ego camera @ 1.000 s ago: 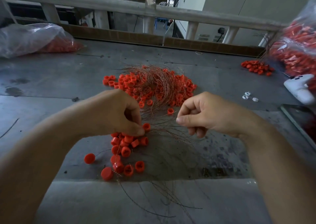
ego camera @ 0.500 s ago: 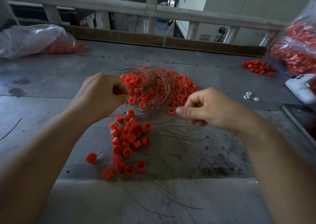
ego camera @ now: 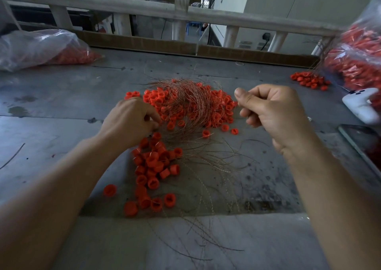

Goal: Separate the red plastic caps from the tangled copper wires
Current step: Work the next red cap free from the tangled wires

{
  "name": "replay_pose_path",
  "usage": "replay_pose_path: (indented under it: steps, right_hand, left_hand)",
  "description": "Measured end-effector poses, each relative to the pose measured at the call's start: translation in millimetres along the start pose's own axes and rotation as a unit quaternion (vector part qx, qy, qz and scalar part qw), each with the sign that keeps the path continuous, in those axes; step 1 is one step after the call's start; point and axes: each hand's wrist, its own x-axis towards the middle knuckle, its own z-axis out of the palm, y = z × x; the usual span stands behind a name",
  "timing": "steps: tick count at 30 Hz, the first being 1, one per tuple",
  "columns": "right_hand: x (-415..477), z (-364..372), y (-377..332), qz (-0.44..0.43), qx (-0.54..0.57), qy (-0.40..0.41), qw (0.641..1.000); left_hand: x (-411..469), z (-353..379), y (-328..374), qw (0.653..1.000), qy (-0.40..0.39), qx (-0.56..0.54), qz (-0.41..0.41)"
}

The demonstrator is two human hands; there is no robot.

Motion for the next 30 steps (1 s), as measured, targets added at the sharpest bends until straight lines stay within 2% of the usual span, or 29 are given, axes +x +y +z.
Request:
replay_pose_path:
  steps: [11,13,16,18,26,30]
  right_hand:
    - [6,-2,9,-0.004,-0.037,0.002,0.999]
    - [8,0,15,-0.019,-0.115,-0.023,0.993]
    - [8,10,25,-0.05,-0.275,-0.081,0.957]
    - [7,17,32,-0.056,-0.317,-0.101,0.941]
    - [10,31,43,-0.048,-0.369,-0.082,0.925]
    - [10,28,38,-0.056,-0.36,-0.052,0.93]
  left_hand:
    - [-2,-10,-4,0.999,-0.012,0.027,0.036]
    - [-3,-14,-2,0.999,-0.002,0.023,0.027]
    - [-5,-20,0,1.0,0.016,0.001,0.009]
    - [-6,-23,1,1.0,0.023,-0.007,-0.002]
    - [-6,-31,-5,0.998,0.044,-0.011,-0.048]
    - [-8,-37,-2,0.995,0.086,-0.022,-0.047]
